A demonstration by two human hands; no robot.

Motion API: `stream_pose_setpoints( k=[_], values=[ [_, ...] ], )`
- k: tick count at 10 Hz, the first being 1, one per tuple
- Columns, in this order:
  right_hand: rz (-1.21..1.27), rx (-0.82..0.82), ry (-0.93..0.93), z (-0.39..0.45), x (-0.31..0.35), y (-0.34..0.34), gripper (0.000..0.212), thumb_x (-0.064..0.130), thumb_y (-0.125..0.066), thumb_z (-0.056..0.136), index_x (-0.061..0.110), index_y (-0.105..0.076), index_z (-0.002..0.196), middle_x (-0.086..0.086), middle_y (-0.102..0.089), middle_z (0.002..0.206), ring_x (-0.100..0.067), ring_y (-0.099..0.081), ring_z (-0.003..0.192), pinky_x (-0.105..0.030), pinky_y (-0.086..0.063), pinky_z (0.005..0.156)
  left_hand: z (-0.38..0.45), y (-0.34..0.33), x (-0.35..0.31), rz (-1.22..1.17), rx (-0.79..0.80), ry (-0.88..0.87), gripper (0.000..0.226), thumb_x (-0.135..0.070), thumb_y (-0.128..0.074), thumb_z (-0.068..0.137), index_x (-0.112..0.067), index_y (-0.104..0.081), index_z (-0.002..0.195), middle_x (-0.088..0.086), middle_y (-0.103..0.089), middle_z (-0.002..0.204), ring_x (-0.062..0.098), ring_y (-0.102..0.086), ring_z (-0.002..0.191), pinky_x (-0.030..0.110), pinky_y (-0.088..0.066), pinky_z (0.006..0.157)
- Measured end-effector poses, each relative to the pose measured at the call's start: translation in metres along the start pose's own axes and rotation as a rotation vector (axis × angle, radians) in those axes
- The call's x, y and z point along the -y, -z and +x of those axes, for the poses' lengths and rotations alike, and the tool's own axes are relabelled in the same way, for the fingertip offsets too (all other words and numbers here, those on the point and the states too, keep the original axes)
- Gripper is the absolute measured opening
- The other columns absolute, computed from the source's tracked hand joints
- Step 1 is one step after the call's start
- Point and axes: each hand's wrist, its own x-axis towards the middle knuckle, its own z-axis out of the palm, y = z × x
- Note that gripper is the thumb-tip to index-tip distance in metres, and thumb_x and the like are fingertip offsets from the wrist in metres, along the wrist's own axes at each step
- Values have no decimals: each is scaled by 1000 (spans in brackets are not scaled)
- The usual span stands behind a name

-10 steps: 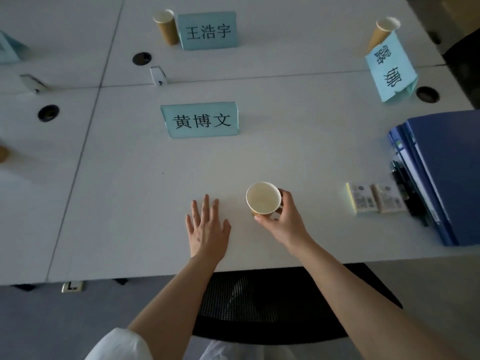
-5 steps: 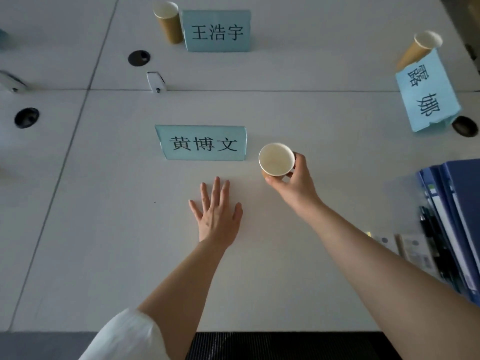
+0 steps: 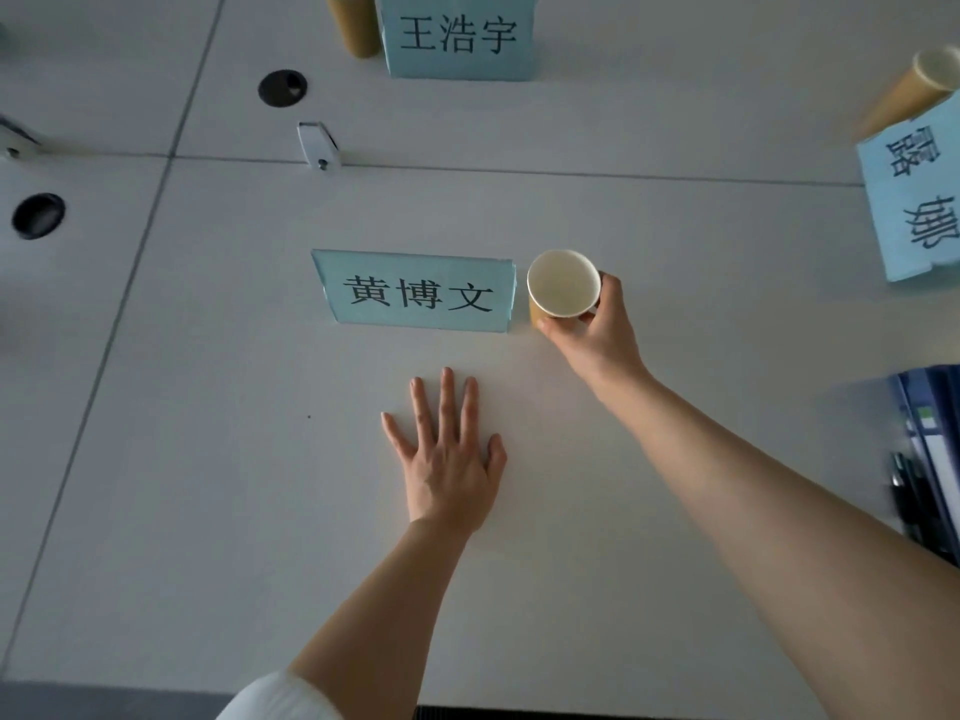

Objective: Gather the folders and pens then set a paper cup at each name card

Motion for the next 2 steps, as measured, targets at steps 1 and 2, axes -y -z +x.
stream_pose_setpoints(
  k=[1, 2],
  values=[
    [-15, 29, -24, -2, -5, 3, 76, 21, -79, 71, 19, -36, 134, -4, -54, 129, -19, -55, 115, -31, -46, 94, 0, -2, 1, -8, 8, 8, 68, -48, -27, 92, -20, -22, 154, 4, -15, 163, 36, -5, 149, 70, -3, 112],
    [-93, 23, -101, -19, -12, 8, 78, 22, -75, 76, 15, -31, 140, -8, -47, 135, -21, -49, 123, -30, -39, 99, 2, 2, 2, -7, 49, 0, 70, -51, -16, 92, -23, -10, 156, 1, -3, 164, 34, 7, 150, 67, 4, 113]
  ],
)
